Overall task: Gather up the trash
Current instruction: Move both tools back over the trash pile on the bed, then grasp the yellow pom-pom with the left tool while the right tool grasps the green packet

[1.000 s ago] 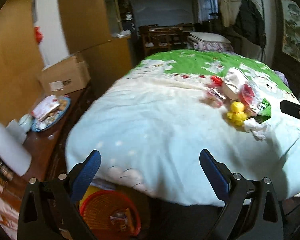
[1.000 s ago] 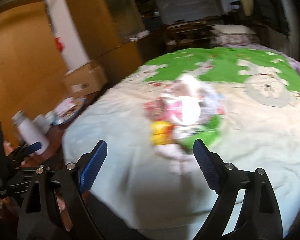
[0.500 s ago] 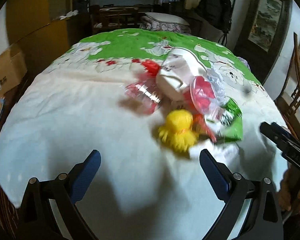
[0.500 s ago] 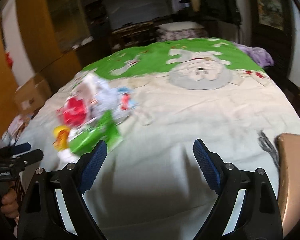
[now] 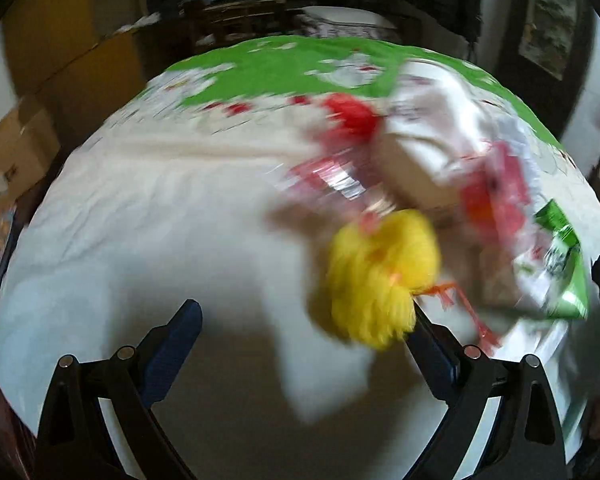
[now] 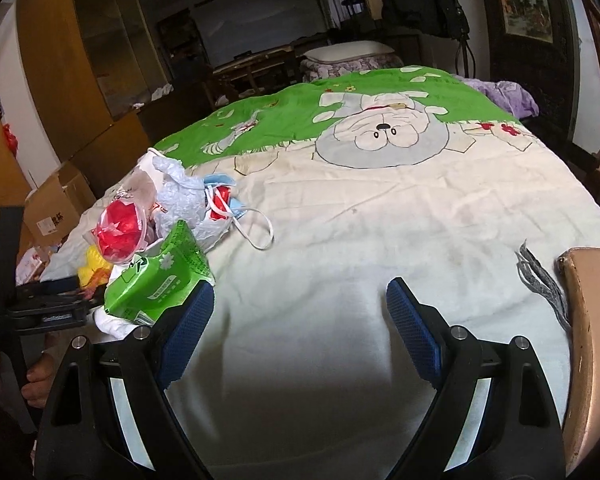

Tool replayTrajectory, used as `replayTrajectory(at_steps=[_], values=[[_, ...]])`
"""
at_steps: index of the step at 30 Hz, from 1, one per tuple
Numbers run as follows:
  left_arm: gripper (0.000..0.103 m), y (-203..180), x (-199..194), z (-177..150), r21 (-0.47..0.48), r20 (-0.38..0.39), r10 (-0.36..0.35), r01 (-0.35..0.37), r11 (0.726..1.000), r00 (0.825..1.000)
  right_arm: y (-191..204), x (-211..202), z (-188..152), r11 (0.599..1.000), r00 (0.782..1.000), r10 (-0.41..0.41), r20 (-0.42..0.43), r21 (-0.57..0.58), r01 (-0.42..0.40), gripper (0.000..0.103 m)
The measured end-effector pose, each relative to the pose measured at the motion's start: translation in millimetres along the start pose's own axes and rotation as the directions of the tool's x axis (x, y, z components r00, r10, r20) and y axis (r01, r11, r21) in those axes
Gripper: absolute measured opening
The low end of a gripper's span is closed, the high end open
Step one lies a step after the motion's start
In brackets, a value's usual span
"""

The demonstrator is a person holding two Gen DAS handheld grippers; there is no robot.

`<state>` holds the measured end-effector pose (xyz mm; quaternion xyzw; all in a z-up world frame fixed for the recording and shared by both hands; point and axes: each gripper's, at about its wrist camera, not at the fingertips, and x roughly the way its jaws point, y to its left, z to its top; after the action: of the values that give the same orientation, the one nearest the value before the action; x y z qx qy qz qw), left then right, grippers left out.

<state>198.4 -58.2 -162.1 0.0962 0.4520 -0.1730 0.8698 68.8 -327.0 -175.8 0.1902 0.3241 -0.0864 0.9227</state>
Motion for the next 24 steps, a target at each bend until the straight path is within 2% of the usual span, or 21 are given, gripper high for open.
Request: replayTrajectory(at_steps=[4, 9, 13, 17, 20, 22, 23, 24], values=[[0.096, 24, -9, -11, -0.04, 0.002, -0.001, 0.001, 0.999, 1.0, 0, 1, 0, 1.0, 1.0, 0.014, -0.007, 0.004, -0.014, 0.085], [0.097, 2, -12, -2, -0.003, 0.04, -0.119, 0.119, 0.993, 0.992, 0, 1, 0, 1.0, 1.0, 0.008, -0.01, 0.011, -0.008, 0.085], [0.097, -15, -4, 6, 0.003, 0.037, -0.138, 0.138, 0.99, 0.99, 1, 2, 0, 1.0, 1.0, 0.024, -0.015, 0.007, -0.023, 0.085], [0.097, -21, -9, 6, -0.002, 0.036, -0.204, 0.205, 0.979, 0.978, -2, 2, -1, 0.999, 0.999, 0.037, -0.017, 0.022, -0.037, 0.085], [0.097, -28, -7, 8, 0.021, 0.039, -0.186, 0.185, 0.982, 0.982, -3, 3, -1, 0.999, 0.999, 0.048, -0.02, 0.026, -0.048, 0.085], [0.093, -29, 0, 10, 0.011, 0.029, -0.184, 0.184, 0.983, 0.982, -3, 3, -1, 0.998, 0.999, 0.05, -0.019, 0.027, -0.049, 0.085], [0.089, -28, 4, 10, 0.0, 0.023, -0.19, 0.19, 0.982, 0.981, -3, 3, -1, 0.998, 0.999, 0.05, -0.021, 0.028, -0.05, 0.085], [0.079, -27, 7, 10, -0.008, 0.02, -0.195, 0.196, 0.981, 0.98, -3, 3, -1, 0.998, 0.999, 0.05, -0.021, 0.027, -0.049, 0.085]])
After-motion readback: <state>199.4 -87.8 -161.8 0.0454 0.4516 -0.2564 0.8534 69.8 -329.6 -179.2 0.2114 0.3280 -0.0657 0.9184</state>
